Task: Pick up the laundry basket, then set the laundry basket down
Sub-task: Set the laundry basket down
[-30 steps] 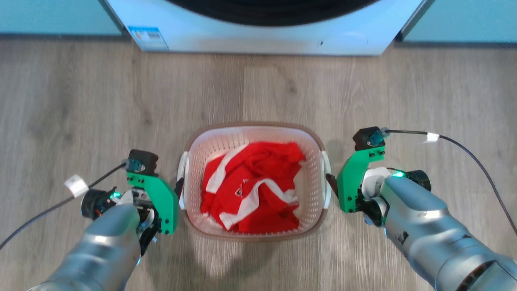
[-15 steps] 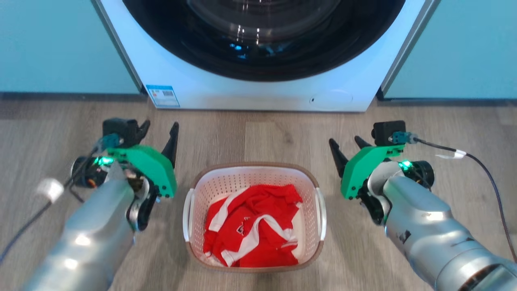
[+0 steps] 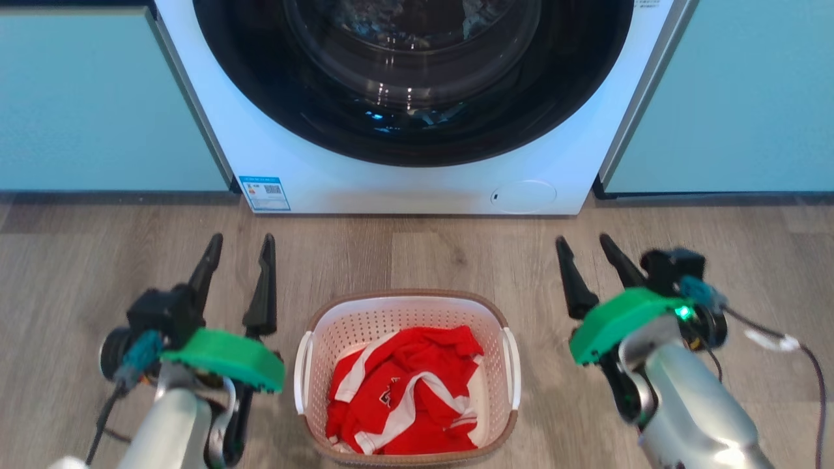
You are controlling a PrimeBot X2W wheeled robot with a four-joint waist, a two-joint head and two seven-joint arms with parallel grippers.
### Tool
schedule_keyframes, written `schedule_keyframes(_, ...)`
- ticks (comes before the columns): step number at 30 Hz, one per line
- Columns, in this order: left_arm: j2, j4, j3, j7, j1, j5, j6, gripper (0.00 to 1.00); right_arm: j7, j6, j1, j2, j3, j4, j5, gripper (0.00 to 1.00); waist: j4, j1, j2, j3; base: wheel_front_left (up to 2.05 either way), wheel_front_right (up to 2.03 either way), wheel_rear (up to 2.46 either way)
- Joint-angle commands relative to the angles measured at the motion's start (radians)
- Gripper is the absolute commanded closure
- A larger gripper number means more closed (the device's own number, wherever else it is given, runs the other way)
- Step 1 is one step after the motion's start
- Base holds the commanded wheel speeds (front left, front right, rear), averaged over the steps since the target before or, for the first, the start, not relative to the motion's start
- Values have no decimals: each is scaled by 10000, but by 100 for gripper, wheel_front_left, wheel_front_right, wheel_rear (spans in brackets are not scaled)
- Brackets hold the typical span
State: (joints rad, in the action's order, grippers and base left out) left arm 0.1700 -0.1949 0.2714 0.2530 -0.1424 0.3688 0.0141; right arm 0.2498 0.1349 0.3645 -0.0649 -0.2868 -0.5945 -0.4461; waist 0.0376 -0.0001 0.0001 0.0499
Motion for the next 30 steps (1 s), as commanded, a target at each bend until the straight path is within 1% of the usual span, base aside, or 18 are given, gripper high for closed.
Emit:
schedule_keyframes(1,89,338,-436,87,-237,-90,-39,0,118,-42,407,147,-84,430,31,0,1,1,-1,-53,0,0,0)
schedule_keyframes(6,-576,920,-1296,87,679,-816,-699,0,119,-42,-826,147,381,1657,145,0,-25,1,-1,-230,0,0,0)
schedule_keyframes(11,-933,934,-1755,87,1415,-1214,-1070,0,119,-42,-1753,147,814,2464,105,0,-89,1,-1,-372,0,0,0)
schedule_keyframes(16,-1122,1217,-2194,87,1813,-1439,-1226,0,119,-42,-2265,147,1051,3105,159,0,-159,1,-1,-442,0,0,0)
schedule_keyframes(19,-1170,1419,-2255,87,1950,-1551,-1283,0,120,-42,-2456,147,1038,3374,270,0,-169,1,-1,-469,0,0,0)
schedule_keyframes(22,-1188,1556,-2278,87,1985,-1631,-1321,0,120,-42,-2570,147,1005,3487,327,0,-167,1,-1,-487,0,0,0)
schedule_keyframes(30,-1195,1649,-2276,87,1974,-1375,-1364,0,120,-42,-2623,147,934,3633,394,0,-156,1,-1,-508,0,0,0)
